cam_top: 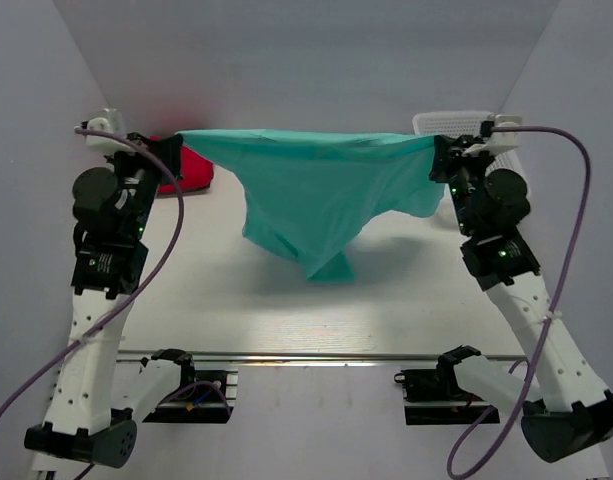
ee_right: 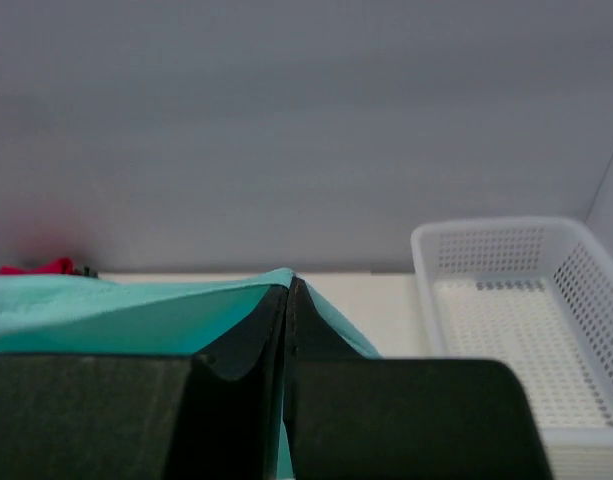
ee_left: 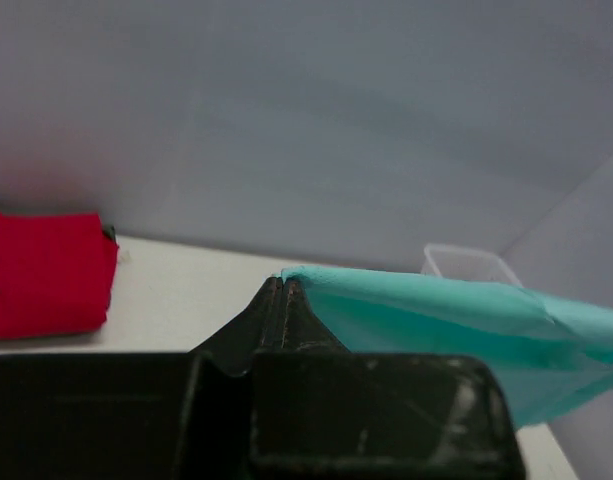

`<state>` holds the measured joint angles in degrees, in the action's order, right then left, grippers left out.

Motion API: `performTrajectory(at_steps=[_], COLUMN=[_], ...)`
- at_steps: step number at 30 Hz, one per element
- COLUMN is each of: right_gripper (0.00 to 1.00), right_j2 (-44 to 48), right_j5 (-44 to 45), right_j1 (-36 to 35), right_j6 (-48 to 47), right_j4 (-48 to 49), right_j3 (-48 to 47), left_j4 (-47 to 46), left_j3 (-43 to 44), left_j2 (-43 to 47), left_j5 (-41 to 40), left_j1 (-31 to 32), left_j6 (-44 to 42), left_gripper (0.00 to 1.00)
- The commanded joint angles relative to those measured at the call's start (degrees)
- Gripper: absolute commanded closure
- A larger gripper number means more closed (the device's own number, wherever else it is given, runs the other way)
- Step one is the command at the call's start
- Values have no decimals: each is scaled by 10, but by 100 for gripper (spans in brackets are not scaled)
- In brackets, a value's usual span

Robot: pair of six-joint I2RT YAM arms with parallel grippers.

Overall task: Fold and stack the t-shirts
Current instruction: Flatten out the tshirt

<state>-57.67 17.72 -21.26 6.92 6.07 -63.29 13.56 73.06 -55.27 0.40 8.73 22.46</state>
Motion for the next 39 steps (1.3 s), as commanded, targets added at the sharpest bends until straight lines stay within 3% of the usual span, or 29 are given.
performTrajectory(at_steps=[1, 16, 23, 30, 36, 39], right_gripper=[100, 100, 100, 100, 100, 100], right_j2=[62, 160, 164, 138, 69, -27], right_j5=[12, -281, -297, -282, -232, -198], right_j1=[2, 2, 3, 3, 2, 2], right_j6=[-61, -74, -54, -47, -23, -15], right_j4=[24, -79, -78, -39, 23, 52], right_j3=[-64, -292, -325, -258, -157, -105], left_j4=[17, 61, 86, 69, 17, -12], left_j3=[44, 233, 288, 255, 136, 80], left_j2=[38, 120, 126, 85, 16, -66], left_j5=[-52, -23, -11, 22, -55, -83], left_j1=[-4, -4, -4, -4, -4, -4], left_j6=[-24, -80, -86, -70, -59, -52], left_gripper=[100, 100, 100, 100, 100, 100])
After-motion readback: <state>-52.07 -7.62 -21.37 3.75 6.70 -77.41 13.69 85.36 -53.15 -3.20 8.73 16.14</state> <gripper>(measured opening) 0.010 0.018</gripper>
